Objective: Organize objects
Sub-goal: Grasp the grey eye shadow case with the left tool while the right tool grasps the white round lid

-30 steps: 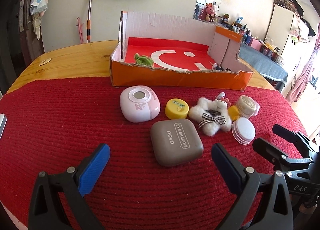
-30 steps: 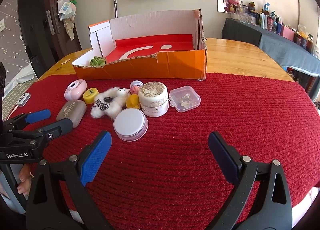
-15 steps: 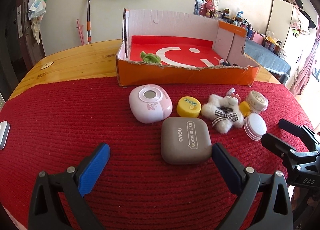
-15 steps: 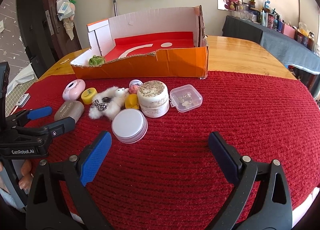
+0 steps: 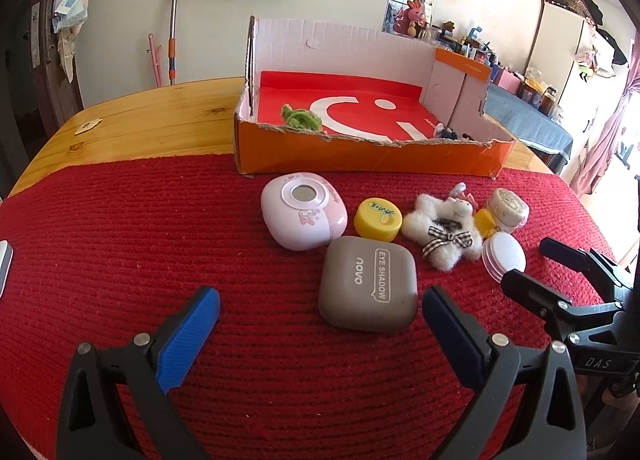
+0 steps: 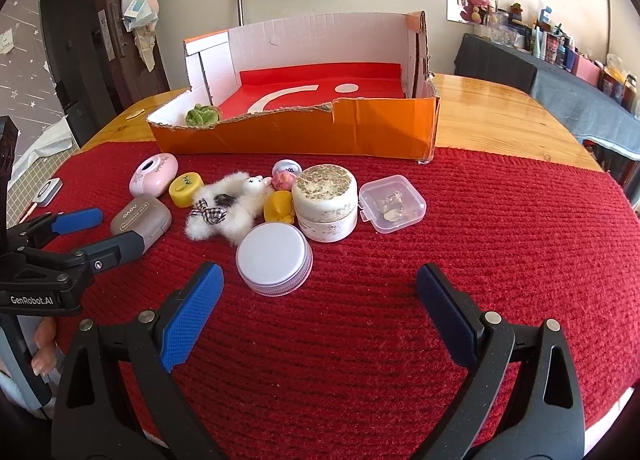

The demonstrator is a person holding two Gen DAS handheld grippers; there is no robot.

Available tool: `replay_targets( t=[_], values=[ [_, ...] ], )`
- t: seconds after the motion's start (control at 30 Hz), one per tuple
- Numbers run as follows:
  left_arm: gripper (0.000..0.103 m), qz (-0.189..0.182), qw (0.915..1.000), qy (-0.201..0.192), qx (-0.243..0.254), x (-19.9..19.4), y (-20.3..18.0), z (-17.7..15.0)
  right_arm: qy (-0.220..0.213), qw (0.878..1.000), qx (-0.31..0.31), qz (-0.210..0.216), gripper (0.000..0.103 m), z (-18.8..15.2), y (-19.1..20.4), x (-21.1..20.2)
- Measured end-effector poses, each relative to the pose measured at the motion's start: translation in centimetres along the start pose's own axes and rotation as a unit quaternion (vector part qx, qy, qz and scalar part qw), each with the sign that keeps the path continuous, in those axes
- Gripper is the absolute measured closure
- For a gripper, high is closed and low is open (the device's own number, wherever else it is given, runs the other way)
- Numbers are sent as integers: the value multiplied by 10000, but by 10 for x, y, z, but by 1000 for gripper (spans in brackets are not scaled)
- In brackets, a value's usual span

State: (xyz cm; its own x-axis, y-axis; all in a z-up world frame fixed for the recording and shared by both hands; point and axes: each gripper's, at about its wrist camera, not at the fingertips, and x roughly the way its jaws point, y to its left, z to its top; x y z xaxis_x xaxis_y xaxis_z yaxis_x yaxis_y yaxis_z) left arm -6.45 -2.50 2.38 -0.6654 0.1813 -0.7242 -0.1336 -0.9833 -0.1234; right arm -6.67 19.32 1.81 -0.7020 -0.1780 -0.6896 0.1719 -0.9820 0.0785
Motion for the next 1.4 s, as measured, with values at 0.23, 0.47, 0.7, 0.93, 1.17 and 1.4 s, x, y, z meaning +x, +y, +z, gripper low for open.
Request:
replay_targets(
  t=[0.23, 0.47, 0.7, 0.93, 1.17, 1.4],
  values=[
    [7, -94, 9998, 64, 187, 4, -6, 4, 73, 9998, -141, -80, 4, 3, 5, 6],
    [12, -247, 9994, 55, 235, 8, -12, 8, 103, 9990, -346, -258, 5, 4, 12, 11],
    [31, -260, 9982, -29, 548, 9, -23, 5, 64, 9987, -454, -216, 22, 5, 18, 12],
    [51, -327, 9975, -155, 610, 5, -27, 0, -75, 9983, -572, -15, 64, 3, 23, 8],
    [51, -550, 9970, -132, 521, -4, -27, -1, -148, 9984, -532, 137, 64, 3, 22, -2],
    [51, -559, 9968, -270, 509, -17, -28, 1, -288, 9982, -479, 210, 64, 10, 20, -16]
  ],
)
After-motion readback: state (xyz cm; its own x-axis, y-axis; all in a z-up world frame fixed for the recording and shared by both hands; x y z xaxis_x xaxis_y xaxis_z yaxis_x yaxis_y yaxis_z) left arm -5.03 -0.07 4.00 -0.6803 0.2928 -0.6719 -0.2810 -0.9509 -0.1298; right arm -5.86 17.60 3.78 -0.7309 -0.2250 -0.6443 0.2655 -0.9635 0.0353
